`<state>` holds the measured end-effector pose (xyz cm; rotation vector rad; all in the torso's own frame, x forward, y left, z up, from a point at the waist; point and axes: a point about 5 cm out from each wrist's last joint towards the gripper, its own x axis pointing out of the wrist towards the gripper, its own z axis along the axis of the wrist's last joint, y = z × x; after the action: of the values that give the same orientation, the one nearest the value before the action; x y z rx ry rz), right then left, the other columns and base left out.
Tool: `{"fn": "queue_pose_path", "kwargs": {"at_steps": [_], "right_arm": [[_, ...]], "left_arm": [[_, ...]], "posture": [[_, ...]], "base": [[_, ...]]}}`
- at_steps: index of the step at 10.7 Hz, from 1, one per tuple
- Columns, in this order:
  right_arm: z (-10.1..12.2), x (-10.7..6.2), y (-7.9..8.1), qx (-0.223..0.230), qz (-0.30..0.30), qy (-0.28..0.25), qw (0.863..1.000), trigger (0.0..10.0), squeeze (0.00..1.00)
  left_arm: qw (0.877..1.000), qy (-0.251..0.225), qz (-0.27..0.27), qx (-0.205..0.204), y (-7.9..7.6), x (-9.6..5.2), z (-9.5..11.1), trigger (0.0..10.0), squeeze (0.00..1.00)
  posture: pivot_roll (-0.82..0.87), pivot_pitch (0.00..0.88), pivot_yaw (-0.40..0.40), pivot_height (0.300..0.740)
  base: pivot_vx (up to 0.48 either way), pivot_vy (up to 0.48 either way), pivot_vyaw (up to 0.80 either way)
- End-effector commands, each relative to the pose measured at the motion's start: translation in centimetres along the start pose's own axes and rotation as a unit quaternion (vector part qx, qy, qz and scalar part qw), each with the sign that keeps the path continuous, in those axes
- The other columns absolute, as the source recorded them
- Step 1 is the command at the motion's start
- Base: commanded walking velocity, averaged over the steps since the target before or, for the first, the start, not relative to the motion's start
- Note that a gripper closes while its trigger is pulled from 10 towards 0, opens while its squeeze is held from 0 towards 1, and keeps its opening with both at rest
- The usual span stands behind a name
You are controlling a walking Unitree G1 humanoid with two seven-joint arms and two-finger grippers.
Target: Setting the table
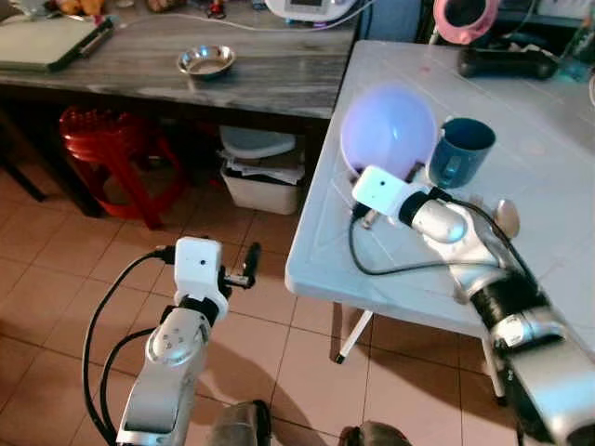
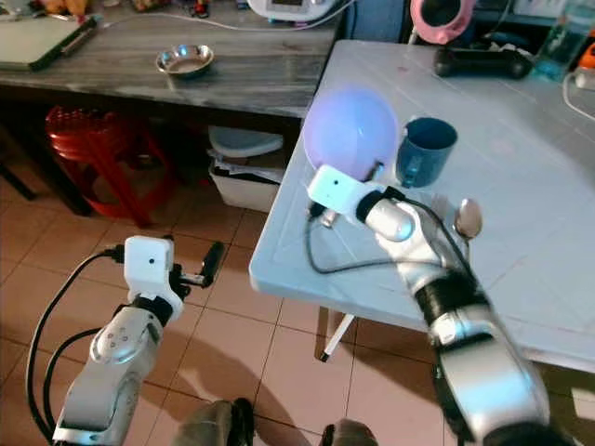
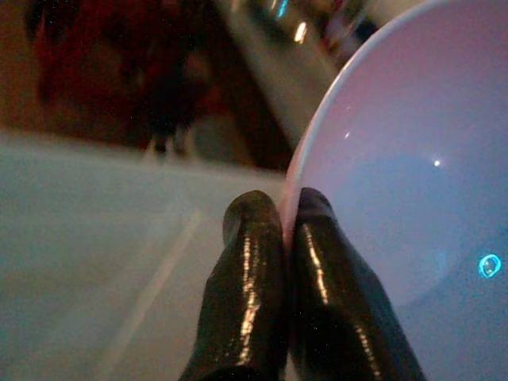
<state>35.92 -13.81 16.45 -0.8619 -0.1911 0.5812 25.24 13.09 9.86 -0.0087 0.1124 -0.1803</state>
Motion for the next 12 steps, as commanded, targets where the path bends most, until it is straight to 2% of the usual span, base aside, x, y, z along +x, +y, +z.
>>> {"fn": "queue_pose_path", "kwargs": {"at_steps": [1,2,3,4,5,6,7,8,9,10,12], "right_arm": [[1.8,-0.3,-0.1,0.019,-0.035,-0.056,0.998,0.0,0.00],[2.8,-1.3,0.4,0.047,-0.070,-0.092,0.992,0.0,0.00],[3.1,-2.0,1.0,0.070,-0.088,-0.102,0.988,0.0,0.00],[3.4,-2.9,2.0,0.092,-0.103,-0.110,0.984,0.0,0.00],[3.3,-3.3,2.4,0.115,-0.115,-0.105,0.981,0.0,0.00],[2.6,-4.2,3.0,0.160,-0.153,-0.082,0.972,0.0,0.00],[2.0,-5.6,3.4,0.201,-0.188,-0.057,0.960,0.0,0.00],[1.4,-6.9,3.9,0.220,-0.207,-0.034,0.953,0.0,0.00],[1.0,-7.5,4.0,0.245,-0.224,-0.020,0.943,1.9,0.00],[1.0,-7.7,4.1,0.254,-0.232,-0.020,0.939,10.0,0.00],[1.6,-7.5,4.1,0.257,-0.230,-0.021,0.938,10.0,0.00]], "left_arm": [[1.000,-0.002,0.020,0.012,0.6,0.1,0.0,10.0,0.00],[0.997,-0.004,0.053,0.047,1.3,0.2,0.2,10.0,0.00],[0.996,-0.009,0.069,0.062,1.7,0.4,0.2,10.0,0.00],[0.996,-0.012,0.069,0.059,1.8,0.5,0.3,10.0,0.00],[0.996,-0.017,0.066,0.059,1.7,0.7,0.4,10.0,0.00],[0.996,-0.027,0.048,0.071,1.3,1.2,0.7,10.0,0.00],[0.995,-0.041,0.053,0.078,1.5,1.6,1.2,10.0,0.00],[0.994,-0.049,0.054,0.080,1.6,1.9,1.4,10.0,0.00],[0.994,-0.054,0.045,0.083,1.3,2.1,1.5,10.0,0.00],[0.994,-0.060,0.036,0.088,1.0,2.3,1.7,10.0,0.00],[0.993,-0.064,0.030,0.090,0.8,2.5,1.6,10.0,0.00]], "posture": [[0.01,0.069,0.055,0.740],[0.01,0.051,0.052,0.740],[0.01,0.033,0.049,0.740],[0.00,0.022,0.050,0.740],[0.00,0.007,0.051,0.740],[-0.01,0.000,0.049,0.740],[-0.01,0.000,0.050,0.740],[-0.02,0.000,0.052,0.740],[-0.03,0.000,0.058,0.740],[-0.03,0.000,0.061,0.740],[-0.04,0.000,0.061,0.740]], "base": [[0.000,0.244,0.00],[0.000,0.480,0.00],[0.000,0.480,0.00],[0.000,0.480,0.00],[0.000,0.480,0.00],[0.000,0.480,0.00],[0.000,0.480,0.00],[0.000,0.480,0.00],[0.000,0.465,0.00],[0.000,0.428,0.00],[0.296,0.375,0.00]]}}
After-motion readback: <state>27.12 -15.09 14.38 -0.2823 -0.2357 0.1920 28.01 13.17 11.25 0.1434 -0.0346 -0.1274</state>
